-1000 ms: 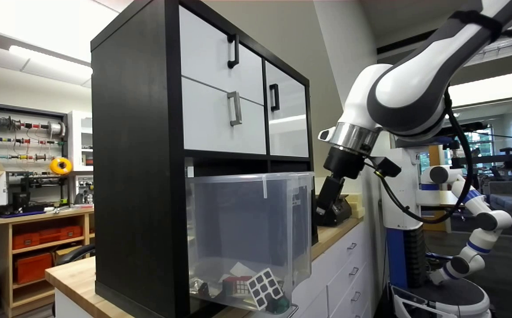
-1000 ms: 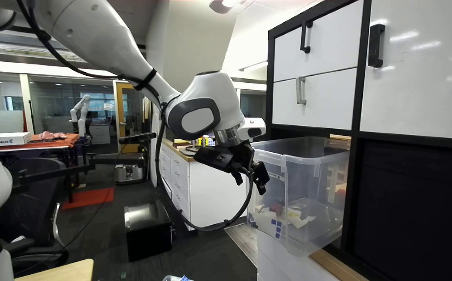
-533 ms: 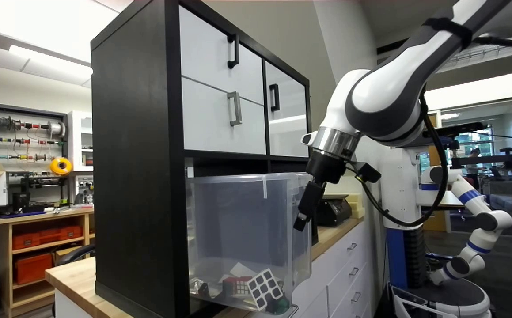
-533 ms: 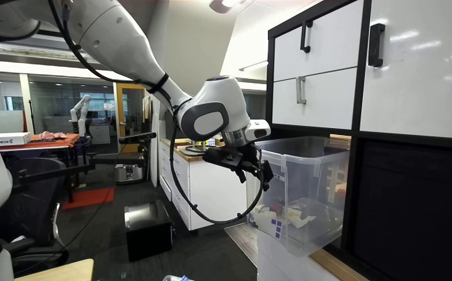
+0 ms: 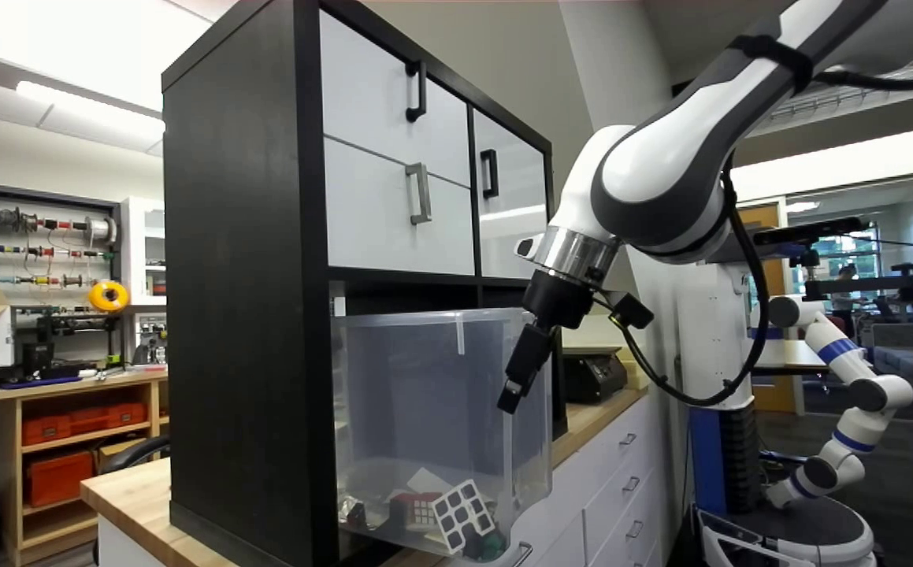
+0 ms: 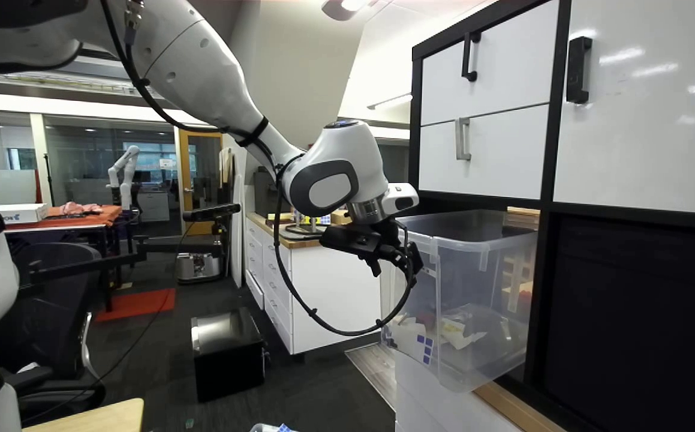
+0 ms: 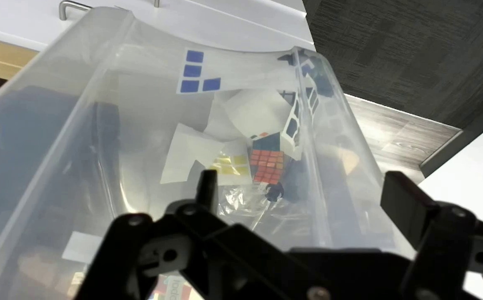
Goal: Slightly push the transparent box on the bottom of the file cabinet
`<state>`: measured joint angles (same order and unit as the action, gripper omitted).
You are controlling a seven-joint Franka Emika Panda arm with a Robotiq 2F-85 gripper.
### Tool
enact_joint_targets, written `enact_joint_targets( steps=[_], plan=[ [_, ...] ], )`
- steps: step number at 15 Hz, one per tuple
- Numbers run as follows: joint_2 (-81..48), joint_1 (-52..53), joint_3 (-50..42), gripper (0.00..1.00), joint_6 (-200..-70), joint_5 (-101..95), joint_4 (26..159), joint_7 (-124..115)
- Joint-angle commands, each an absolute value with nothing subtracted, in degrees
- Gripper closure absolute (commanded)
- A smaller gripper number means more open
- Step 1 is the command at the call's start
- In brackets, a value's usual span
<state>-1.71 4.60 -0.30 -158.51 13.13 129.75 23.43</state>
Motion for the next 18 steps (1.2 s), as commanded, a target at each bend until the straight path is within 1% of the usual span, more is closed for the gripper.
enact_joint_targets(
  steps=[1, 7, 14, 15, 18],
  plan=[
    [-3.82, 4.78, 0.22, 0.0, -159.82, 15.03, 126.89, 24.93],
    [-6.61, 4.88, 1.45, 0.0, -159.93, 14.36, 123.36, 24.31],
    [-12.42, 4.57, 2.25, 0.0, -160.64, 13.21, 116.14, 24.06],
    [-13.22, 2.56, 4.27, 0.0, -160.66, 12.06, 115.16, 23.17],
    [-16.03, 1.51, 5.1, 0.0, -160.34, 11.24, 111.86, 23.26]
  ],
)
